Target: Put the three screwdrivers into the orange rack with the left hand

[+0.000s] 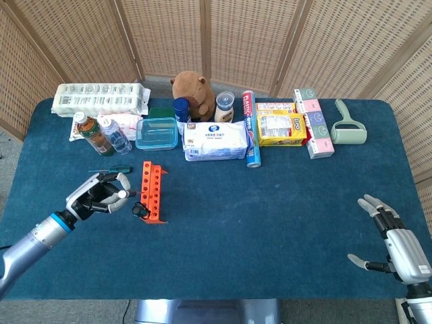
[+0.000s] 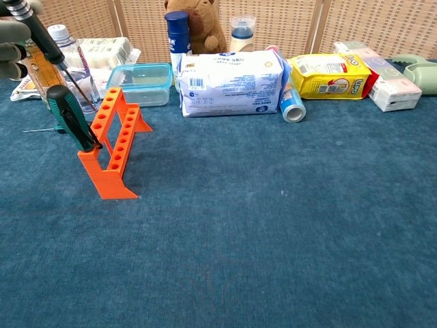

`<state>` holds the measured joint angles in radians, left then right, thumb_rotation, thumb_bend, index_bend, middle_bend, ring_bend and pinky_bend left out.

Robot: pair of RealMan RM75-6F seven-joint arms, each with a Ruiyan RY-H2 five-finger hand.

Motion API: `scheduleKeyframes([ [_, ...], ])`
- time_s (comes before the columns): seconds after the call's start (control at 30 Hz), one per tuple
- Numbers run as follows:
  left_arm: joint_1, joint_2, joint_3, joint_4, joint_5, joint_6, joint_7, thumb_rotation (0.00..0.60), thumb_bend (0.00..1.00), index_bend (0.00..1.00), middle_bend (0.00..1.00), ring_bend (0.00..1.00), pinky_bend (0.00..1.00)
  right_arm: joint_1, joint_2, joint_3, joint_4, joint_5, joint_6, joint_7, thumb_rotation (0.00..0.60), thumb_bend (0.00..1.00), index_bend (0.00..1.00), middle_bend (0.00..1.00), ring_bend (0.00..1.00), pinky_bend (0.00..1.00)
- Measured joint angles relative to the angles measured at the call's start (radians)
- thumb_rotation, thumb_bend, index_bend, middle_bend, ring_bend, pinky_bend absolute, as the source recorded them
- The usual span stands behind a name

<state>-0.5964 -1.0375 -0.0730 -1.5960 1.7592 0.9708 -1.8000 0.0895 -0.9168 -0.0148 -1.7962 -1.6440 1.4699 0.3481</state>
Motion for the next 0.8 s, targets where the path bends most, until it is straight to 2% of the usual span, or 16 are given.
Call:
scheduleKeyframes([
  [0.23, -0.073, -0.008, 0.083, 0.106, 0.041, 0.013, -0.147, 0.600, 0.48, 0.61, 0.97, 1.00, 1.00, 0.003, -0.004, 0.001, -0.001, 0.008, -0.008, -0.009, 0.600, 0.02, 0.07, 0.03, 0.00, 0.00],
  [0.47, -0.106, -0.028, 0.135, 0.146, 0.055, 0.071, -0.230, 0.600, 0.48, 0.61, 0.97, 1.00, 1.00, 0.004, -0.005, 0.001, -0.002, 0.008, -0.011, -0.014, 0.600, 0.02, 0.07, 0.03, 0.00, 0.00],
  [0.8, -0.131, -0.040, 0.178, 0.164, 0.034, 0.111, -0.238, 0.600, 0.48, 0.61, 0.97, 1.00, 1.00, 0.004, -0.005, 0.001, -0.002, 0.010, -0.009, -0.014, 0.600, 0.02, 0.07, 0.03, 0.00, 0.00],
])
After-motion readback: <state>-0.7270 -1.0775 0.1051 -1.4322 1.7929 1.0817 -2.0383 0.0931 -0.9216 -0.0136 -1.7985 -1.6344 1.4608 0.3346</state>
